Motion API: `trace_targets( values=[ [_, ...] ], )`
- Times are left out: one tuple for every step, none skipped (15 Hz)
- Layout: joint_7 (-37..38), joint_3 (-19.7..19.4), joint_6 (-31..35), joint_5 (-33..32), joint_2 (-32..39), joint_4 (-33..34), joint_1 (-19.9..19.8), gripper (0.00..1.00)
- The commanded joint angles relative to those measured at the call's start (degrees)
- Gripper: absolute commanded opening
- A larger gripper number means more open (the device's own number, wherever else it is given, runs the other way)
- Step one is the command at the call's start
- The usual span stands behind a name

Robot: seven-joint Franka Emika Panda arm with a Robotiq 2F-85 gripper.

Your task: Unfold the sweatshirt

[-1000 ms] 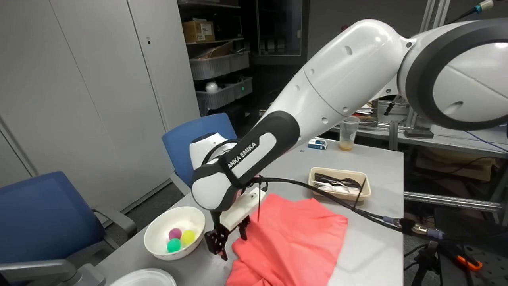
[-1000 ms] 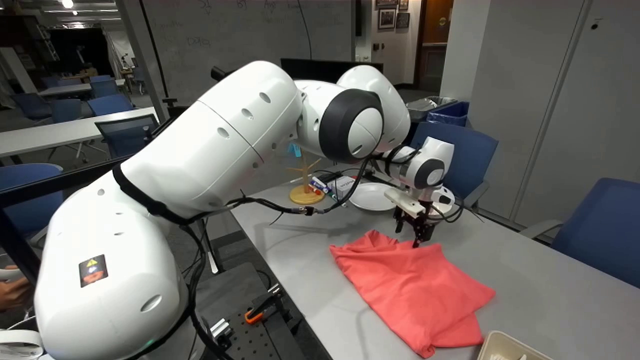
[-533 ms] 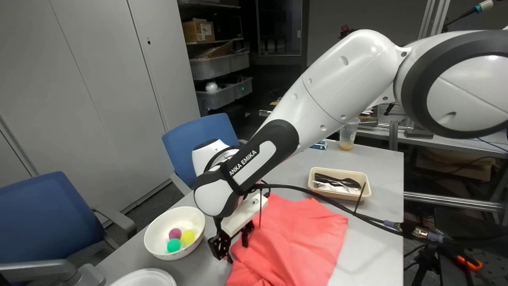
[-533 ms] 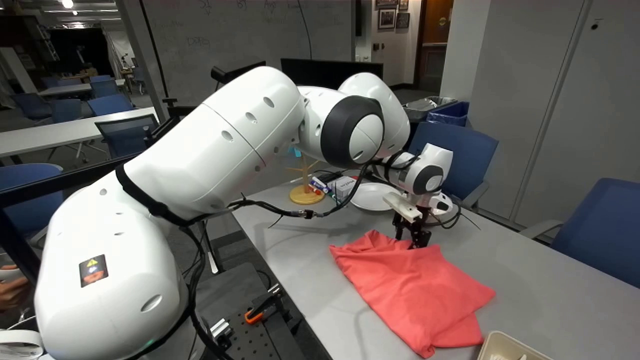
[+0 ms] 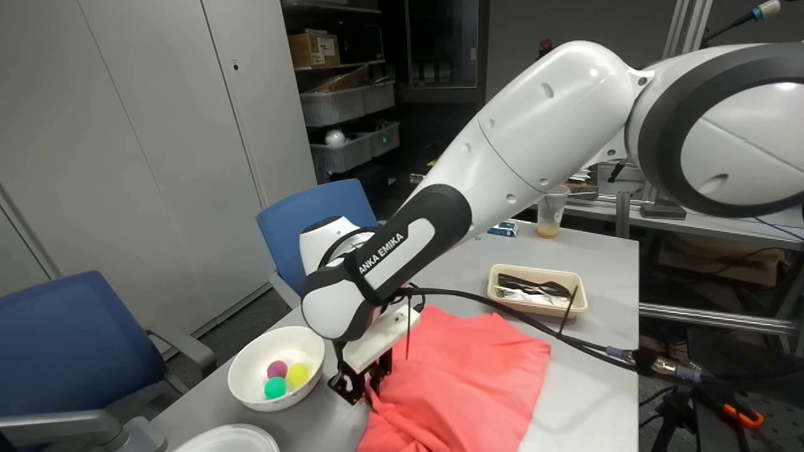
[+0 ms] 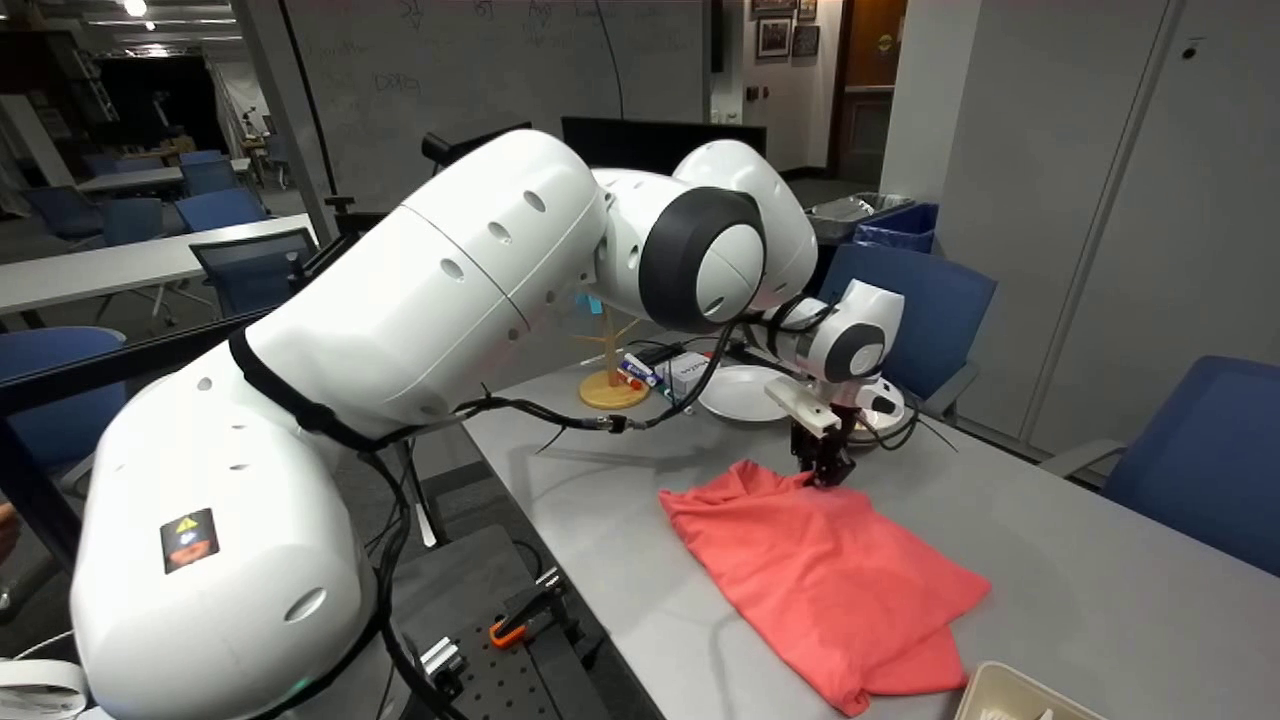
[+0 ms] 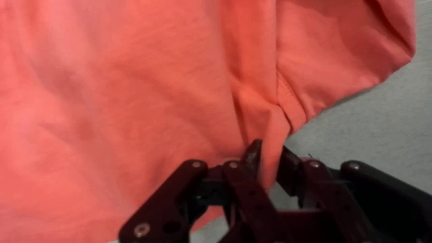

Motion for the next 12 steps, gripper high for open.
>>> trace_targets(
  values=[
    [1.2,-0.7,0.8,0.8,-3.9,-4.0,1.2,0.03],
    [1.0,-0.5,1.0,0.8,-5.3,-5.5,1.3,0.03],
    [1.2,-0.6,1.6,0.6,-7.7,-8.1,1.6,0.03],
    [1.2,-0.7,1.9,0.5,-9.8,-10.4,1.9,0.03],
    [1.5,-0.7,2.5,0.4,-12.8,-13.9,2.2,0.03],
    [1.8,-0.8,2.9,0.3,-15.1,-16.4,2.5,0.03],
    [2.4,-0.8,2.9,0.3,-17.4,-18.8,2.9,0.03],
    [3.0,-0.8,3.1,0.3,-19.6,-21.2,3.2,0.03],
    [3.8,-0.8,3.4,0.4,-21.6,-23.8,3.6,0.03],
    [4.4,-0.6,3.5,0.5,-23.6,-26.4,3.9,0.03],
    [5.0,-0.3,3.5,0.7,-25.2,-29.0,4.2,0.03],
    [5.4,0.0,3.4,1.0,-27.0,-31.8,4.4,0.03]
  ],
)
